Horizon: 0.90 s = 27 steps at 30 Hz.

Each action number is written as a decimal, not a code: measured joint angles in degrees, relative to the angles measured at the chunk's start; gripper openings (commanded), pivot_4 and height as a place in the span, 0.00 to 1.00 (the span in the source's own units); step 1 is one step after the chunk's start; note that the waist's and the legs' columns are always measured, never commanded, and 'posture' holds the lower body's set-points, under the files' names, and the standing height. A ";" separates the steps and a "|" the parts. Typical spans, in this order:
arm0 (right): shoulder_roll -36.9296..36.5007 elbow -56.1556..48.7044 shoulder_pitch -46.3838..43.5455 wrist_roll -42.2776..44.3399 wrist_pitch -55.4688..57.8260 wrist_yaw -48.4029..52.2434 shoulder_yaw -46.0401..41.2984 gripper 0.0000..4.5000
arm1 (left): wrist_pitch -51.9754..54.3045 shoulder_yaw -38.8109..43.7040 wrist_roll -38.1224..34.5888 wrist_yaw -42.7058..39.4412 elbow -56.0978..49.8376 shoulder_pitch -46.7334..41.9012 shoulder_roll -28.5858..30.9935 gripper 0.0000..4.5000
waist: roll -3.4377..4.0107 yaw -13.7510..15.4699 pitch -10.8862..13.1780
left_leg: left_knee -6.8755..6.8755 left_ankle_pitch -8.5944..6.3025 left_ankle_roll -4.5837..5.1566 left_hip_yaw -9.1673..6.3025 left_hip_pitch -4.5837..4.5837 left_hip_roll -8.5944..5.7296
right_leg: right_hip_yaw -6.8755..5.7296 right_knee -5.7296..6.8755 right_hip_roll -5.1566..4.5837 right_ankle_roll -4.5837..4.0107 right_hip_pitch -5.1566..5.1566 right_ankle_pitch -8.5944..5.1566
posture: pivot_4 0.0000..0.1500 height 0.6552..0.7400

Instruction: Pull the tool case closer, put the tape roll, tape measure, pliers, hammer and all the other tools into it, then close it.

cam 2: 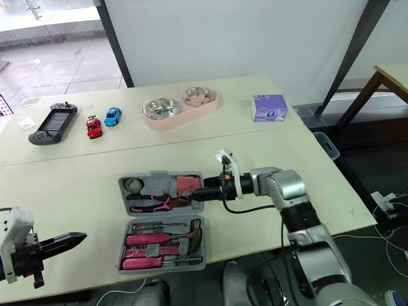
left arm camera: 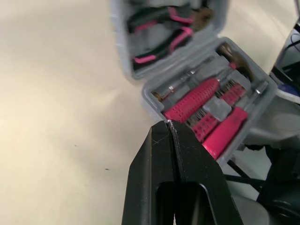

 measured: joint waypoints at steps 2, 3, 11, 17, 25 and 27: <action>-4.67 -7.43 4.43 1.69 1.46 1.05 0.95 0.98 | 0.09 0.05 0.10 0.01 0.02 -0.12 -0.29 0.00 | -0.05 0.26 0.03 | -0.01 -0.02 0.03 0.01 -0.01 0.00 | 0.00 -0.01 0.00 0.00 -0.03 -0.01 | 1.00 0.98; -7.76 -11.91 7.38 3.26 2.69 1.39 0.77 0.98 | 0.13 0.06 0.15 -0.01 -0.01 -0.10 -0.42 0.00 | -0.07 0.41 0.04 | 0.01 -0.02 0.02 0.02 0.00 0.00 | 0.01 0.00 0.00 0.01 -0.03 -0.02 | 1.00 0.98; -15.42 -20.02 9.46 18.22 10.35 -0.34 -18.27 0.98 | 0.20 0.00 0.87 -0.08 0.35 -0.66 -0.96 0.00 | -0.56 0.20 0.33 | 0.92 -0.10 -0.10 0.08 0.01 0.02 | -0.01 -0.20 -0.02 -0.06 0.09 0.03 | 1.00 0.98; -15.31 -20.19 12.85 15.86 -0.27 -2.13 -18.86 0.98 | -0.19 -0.88 1.43 -1.29 0.40 -1.27 -1.04 0.00 | -0.47 0.19 0.39 | 0.98 -0.09 -0.09 0.30 -0.16 0.00 | -0.11 -1.94 -0.18 -0.46 0.43 0.30 | 1.00 0.98; -17.25 -16.76 21.23 5.95 -23.36 1.95 -18.85 0.98 | -7.61 0.67 3.44 -1.56 0.42 -2.20 -3.92 0.00 | -0.60 0.58 0.34 | 0.87 -0.17 0.01 0.41 -0.04 0.00 | -0.02 -1.30 -0.11 -0.66 0.26 0.71 | 1.00 0.98; -18.37 -14.95 22.86 3.86 -27.01 3.12 -18.52 0.98 | -8.74 1.89 3.91 -1.29 0.32 -2.12 -3.87 0.00 | -0.59 0.58 0.36 | 0.94 -0.20 0.06 0.41 0.03 -0.01 | 0.00 -1.01 -0.11 -0.61 0.20 0.66 | 1.00 0.98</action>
